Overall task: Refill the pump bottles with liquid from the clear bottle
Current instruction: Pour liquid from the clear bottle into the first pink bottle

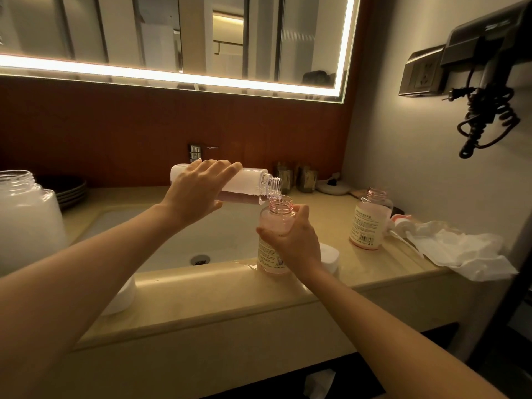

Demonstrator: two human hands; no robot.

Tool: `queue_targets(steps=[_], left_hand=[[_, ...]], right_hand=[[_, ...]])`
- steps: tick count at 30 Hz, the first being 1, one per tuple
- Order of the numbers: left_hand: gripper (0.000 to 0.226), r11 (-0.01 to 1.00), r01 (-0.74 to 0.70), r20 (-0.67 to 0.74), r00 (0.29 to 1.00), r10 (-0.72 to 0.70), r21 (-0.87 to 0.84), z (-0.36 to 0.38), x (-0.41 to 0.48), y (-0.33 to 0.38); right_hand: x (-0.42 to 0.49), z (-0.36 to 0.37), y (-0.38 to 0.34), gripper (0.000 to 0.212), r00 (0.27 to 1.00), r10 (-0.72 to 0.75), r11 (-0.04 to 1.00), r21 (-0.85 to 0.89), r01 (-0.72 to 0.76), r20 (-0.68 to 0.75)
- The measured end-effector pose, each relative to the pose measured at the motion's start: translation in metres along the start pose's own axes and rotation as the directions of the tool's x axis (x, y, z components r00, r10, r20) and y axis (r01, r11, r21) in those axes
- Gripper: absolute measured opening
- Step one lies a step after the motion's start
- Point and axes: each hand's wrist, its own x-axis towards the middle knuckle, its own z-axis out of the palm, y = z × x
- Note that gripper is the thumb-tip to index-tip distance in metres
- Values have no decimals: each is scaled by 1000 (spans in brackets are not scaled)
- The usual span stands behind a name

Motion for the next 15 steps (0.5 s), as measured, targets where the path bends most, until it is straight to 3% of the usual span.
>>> queue_targets(steps=[15], left_hand=[[92, 1000, -9, 13, 1000, 9, -2, 0, 0, -2]], right_hand=[[0, 0, 0, 73, 1000, -2, 1000, -10, 2, -4]])
